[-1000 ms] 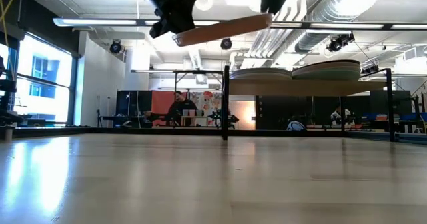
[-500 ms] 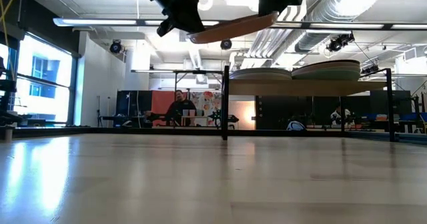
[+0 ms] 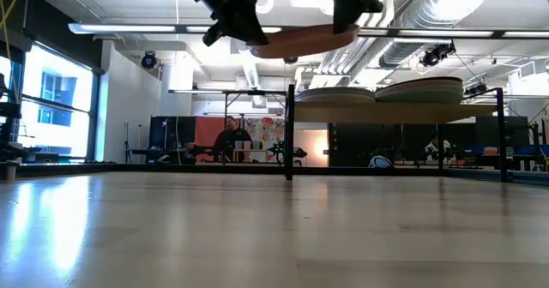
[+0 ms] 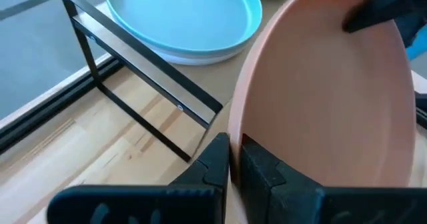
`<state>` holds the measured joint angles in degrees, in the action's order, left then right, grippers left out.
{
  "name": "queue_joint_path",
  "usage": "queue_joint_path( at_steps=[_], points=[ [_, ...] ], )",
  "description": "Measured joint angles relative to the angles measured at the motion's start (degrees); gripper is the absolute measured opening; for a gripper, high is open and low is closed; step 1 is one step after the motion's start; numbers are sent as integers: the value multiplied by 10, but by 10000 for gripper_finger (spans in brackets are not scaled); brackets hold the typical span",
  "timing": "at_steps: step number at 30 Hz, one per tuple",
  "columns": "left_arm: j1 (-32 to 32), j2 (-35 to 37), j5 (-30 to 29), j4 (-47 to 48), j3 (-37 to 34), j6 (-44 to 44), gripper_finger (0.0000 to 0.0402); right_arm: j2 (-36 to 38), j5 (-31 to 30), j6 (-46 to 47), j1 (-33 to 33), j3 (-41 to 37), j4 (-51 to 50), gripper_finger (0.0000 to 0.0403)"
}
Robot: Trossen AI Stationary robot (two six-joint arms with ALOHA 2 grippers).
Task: Place and stack plates onto a shelf
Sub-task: Stack the light orange plate on top of the blue plate on the shelf
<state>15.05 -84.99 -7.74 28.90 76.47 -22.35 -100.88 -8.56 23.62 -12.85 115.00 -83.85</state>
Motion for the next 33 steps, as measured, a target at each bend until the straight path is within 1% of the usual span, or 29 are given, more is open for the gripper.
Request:
queue_joint_path(
  at_steps=[5, 10, 17, 20, 23, 28, 33],
  points=[
    [0, 0, -6, -3, 0, 1, 14, 0, -2, -16, -10, 0, 4, 3],
    [0, 0, -5, -5, 0, 39, 25, 0, -14, -29, -19, 0, 5, 2],
    [0, 0, -1, -6, 0, 41, 76, 0, -23, -48, -30, 0, 3, 0],
    [0, 0, -2, -11, 0, 18, 98, 0, -24, -60, -37, 0, 2, 0],
    [1, 3, -3, -11, 0, 6, 109, 0, -23, -74, -46, 0, 2, 0],
    [5, 15, -3, -2, 0, 5, 113, 0, -16, -110, -78, 0, 3, 0],
    [7, 34, -1, -1, 1, 8, 113, 0, 19, -151, -133, 0, 16, 0]
  ],
)
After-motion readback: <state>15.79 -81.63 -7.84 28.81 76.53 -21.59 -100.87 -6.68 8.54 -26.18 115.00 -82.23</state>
